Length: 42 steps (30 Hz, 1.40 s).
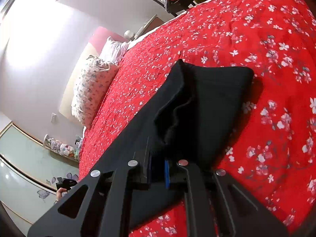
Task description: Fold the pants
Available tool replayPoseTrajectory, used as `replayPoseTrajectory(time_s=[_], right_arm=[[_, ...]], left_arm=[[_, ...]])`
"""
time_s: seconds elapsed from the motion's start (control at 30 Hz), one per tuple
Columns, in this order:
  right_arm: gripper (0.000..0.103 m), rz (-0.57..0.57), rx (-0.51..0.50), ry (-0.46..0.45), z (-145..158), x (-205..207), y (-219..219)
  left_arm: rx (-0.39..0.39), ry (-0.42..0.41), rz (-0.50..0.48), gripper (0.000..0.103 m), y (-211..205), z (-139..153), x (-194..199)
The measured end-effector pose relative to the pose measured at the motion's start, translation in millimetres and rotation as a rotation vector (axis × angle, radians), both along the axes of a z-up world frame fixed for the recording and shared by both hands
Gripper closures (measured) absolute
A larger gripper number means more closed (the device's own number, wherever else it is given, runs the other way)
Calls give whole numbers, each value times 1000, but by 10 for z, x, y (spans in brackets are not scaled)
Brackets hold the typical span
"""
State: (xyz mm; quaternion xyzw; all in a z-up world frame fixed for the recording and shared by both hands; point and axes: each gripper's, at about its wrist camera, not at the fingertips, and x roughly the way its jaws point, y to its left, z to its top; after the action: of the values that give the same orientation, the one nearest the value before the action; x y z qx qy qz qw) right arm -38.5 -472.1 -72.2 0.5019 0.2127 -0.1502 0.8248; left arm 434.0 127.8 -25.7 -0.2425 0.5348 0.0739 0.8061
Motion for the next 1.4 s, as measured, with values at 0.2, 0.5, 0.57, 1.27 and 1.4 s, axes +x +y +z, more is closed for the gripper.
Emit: replayPoseTrajectory(time_s=[0.2,0.5,0.57,1.27,1.4], right_arm=[[93,3,-38,-12,54,1,6],[93,-23,-63,-86,169,-52,-102],[93,-37,-64,-113,185,-97,-170],[93,-17,-98,-95,179,-61,-148],[93,-9,-98,-98,192,-40,-151]], left_arm=[[-2,-124,3,102,51,294,-323],[-78,-369,18,103,590,921,-1651],[-49,-459,20,103,691,1063,-2041],[-119,-119,-47,39,153,471,-781],[-83,-76,-22,40,85,239,-443]])
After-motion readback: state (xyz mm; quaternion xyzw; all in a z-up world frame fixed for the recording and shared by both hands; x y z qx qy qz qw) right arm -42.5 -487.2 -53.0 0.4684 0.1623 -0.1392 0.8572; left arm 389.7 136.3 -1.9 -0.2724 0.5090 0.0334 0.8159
